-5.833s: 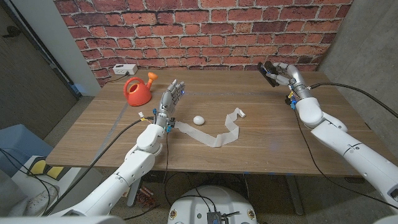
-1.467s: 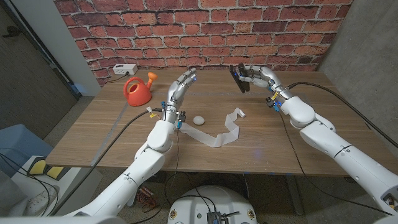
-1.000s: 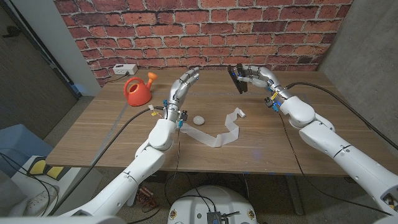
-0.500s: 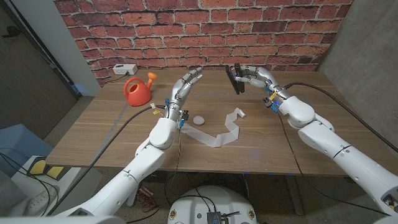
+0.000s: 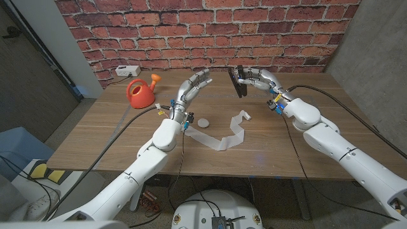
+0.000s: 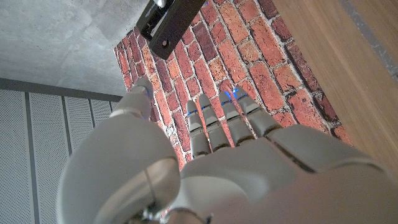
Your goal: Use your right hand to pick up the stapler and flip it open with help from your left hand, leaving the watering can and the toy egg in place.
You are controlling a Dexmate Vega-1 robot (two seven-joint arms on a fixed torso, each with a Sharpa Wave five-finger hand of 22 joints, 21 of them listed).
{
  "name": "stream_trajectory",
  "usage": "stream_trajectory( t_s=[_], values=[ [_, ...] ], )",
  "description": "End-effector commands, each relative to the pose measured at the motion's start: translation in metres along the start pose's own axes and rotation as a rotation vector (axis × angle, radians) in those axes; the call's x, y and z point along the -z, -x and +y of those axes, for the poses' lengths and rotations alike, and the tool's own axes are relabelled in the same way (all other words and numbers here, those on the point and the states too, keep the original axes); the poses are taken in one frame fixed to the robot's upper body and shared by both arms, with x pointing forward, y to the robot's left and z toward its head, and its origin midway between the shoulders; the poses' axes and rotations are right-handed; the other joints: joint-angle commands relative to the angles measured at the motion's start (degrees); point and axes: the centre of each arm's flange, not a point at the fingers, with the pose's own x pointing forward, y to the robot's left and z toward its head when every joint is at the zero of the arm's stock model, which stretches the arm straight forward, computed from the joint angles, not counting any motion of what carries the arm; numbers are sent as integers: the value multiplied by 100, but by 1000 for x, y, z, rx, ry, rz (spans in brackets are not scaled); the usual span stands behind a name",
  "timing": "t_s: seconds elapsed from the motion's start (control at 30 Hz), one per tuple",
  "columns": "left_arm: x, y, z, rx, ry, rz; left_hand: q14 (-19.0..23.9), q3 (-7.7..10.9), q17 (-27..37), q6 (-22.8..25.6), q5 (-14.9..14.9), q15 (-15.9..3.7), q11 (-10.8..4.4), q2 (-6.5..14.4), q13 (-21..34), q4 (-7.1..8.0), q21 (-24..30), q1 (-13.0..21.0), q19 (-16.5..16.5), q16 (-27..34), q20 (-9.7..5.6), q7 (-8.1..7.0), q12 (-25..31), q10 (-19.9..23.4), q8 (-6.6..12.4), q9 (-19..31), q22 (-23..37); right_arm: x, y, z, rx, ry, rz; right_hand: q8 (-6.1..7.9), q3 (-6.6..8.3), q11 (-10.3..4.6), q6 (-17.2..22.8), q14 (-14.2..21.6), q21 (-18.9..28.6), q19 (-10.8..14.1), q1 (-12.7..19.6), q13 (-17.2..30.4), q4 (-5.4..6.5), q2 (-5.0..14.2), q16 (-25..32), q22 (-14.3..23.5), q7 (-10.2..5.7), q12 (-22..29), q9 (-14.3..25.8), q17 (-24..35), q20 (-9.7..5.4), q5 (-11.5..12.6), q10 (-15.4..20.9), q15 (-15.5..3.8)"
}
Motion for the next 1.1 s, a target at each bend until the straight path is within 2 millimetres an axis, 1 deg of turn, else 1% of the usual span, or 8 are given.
stream_trajectory(
  t_s=[0.03,0.3,0.53,0.73,0.9,1.1],
  values=[
    [-1,-2,-5,20,-11,7,54,-49,9,32,80,-758,-57,-55,17,11,-1,46,39,-11,-37,-50,18,24,13,18,11,-4,-1,7,-31,-30,2,34,24,-144,193,46,26,32,-4,32,30,122,23,6,58,23,13,8,-367,38,709,-945],
    [-1,-4,-7,30,-3,-1,26,-69,25,22,129,-725,-26,-44,28,69,-28,58,-24,-20,-35,-10,14,8,9,23,12,-5,2,11,-45,-27,8,28,16,-133,194,59,35,33,-6,24,31,122,24,7,61,18,16,14,-361,37,719,-944],
    [-1,-6,-9,39,-4,-1,9,-78,33,6,157,-718,-28,-33,35,97,-43,70,-56,-26,-27,-12,7,-12,3,26,11,-6,3,15,-73,-90,6,28,13,-136,205,75,45,44,0,21,26,121,30,8,65,19,18,21,-354,37,733,-949],
    [-1,-7,-11,52,1,-9,-38,-94,38,-8,181,-706,-10,-33,42,120,-50,76,-73,-43,-27,-14,4,-22,-2,28,11,-6,3,16,-78,-83,13,25,11,-138,212,78,50,40,3,27,22,120,25,8,71,22,19,22,-351,38,738,-947],
    [-2,-8,-12,68,1,-7,-107,-126,39,-41,207,-690,-28,-57,50,137,-71,83,-122,-66,-9,-12,-11,-63,-14,31,9,-4,2,17,-86,-121,15,23,6,-135,216,86,55,42,5,26,20,118,28,9,70,21,20,27,-350,37,740,-945],
    [2,-9,-15,78,5,5,-111,-174,45,-36,216,-683,-25,-90,56,166,-79,49,-139,-59,-20,9,-11,-67,-10,33,7,-8,0,21,-105,-154,-2,17,3,-136,215,98,61,42,12,29,14,118,32,9,74,24,22,34,-348,38,751,-948]
  ],
)
